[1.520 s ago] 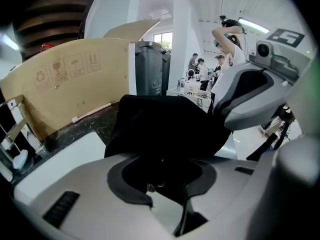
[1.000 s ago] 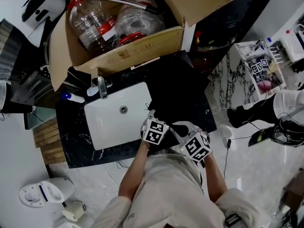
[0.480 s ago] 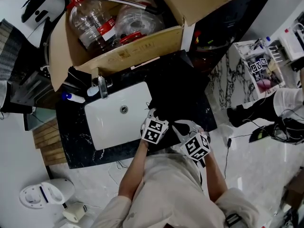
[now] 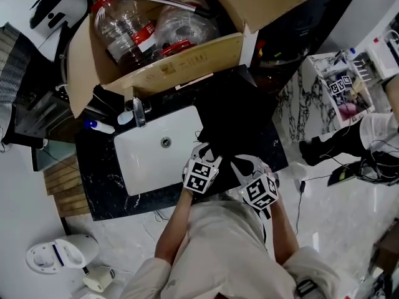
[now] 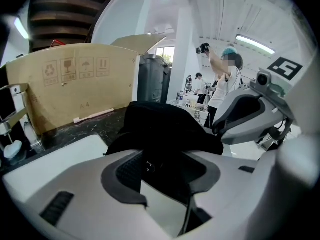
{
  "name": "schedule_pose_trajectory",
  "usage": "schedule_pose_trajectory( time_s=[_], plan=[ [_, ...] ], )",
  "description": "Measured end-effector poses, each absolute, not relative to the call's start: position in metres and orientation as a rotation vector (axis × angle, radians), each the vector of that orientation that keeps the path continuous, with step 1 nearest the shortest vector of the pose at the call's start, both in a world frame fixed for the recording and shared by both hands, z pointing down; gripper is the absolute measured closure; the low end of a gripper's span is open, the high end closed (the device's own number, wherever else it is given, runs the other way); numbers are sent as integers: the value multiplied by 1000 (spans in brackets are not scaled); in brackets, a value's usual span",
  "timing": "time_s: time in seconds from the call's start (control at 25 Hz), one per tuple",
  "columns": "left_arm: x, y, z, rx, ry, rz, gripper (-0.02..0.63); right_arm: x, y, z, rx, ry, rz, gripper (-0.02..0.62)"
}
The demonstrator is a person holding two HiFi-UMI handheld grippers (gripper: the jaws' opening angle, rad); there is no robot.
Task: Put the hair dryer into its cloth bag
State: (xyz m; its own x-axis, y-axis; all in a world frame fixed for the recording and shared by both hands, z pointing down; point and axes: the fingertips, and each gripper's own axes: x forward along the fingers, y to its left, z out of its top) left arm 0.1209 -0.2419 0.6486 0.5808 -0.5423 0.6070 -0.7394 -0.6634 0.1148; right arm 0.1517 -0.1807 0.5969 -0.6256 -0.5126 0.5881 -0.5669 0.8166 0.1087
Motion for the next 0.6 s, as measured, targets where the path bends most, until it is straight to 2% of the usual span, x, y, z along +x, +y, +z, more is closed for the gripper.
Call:
schedule_pose_trajectory(
  time_s=[0.6],
  plan=[
    [88, -228, 597, 2578, -1108, 618, 417, 150, -187, 566, 1048, -2400, 114, 555]
  ],
)
